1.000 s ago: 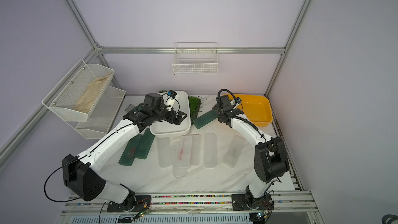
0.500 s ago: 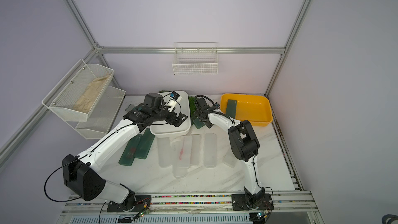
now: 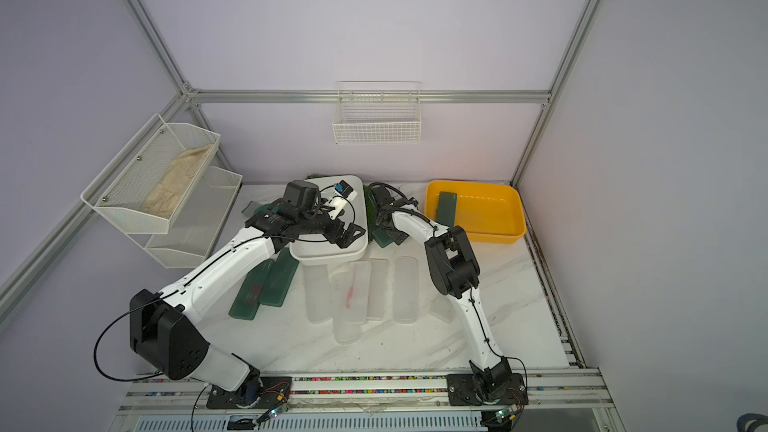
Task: Place the pencil cases by color into the storage box
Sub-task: Pick up the pencil case from the center of the board.
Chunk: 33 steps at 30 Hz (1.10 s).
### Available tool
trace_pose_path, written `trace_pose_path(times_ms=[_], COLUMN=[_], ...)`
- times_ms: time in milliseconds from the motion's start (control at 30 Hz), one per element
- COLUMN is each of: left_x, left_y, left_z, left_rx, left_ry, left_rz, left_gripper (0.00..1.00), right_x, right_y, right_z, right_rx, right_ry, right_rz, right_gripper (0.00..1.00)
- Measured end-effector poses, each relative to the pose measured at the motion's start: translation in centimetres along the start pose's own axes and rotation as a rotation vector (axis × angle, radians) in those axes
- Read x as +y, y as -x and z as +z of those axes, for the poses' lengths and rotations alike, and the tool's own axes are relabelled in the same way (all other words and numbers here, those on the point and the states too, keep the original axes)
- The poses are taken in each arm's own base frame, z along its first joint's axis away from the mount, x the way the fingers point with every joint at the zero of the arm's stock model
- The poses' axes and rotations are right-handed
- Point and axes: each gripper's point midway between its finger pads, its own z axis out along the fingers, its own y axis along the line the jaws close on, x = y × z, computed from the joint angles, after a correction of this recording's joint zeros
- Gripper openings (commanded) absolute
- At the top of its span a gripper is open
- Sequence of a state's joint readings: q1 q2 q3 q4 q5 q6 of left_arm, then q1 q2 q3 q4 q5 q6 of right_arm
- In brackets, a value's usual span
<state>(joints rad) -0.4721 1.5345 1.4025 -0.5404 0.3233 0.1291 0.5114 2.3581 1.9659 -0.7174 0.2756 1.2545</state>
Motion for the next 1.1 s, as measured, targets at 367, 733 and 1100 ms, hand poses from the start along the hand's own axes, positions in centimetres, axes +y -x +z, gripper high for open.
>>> trace_pose_path(times_ms=[367,733,1100], left_x=[-0.3,-0.5,-0.7], left_y=[0.1,0.3,1.2], left_z=[0.0,0.0,-0.8], left_rx=[-0.003,-0.014,-0.048], left_ry=[-0.017,-0.030,-0.032], left_rz=[0.005,-0.007,-0.002], left_gripper=[1.00,1.00,1.00], right_x=[-0.3,-0.5,-1.0], right_y=[0.2,0.7,1.0], right_z=[0.5,1.1,1.3], right_rx=[-0.005,-0.017,-0.016], right_ry=[-0.020,-0.078,-0.130], right_rz=[0.005,-0.045,-0.150], right_gripper=[0.97,0.94,0.88])
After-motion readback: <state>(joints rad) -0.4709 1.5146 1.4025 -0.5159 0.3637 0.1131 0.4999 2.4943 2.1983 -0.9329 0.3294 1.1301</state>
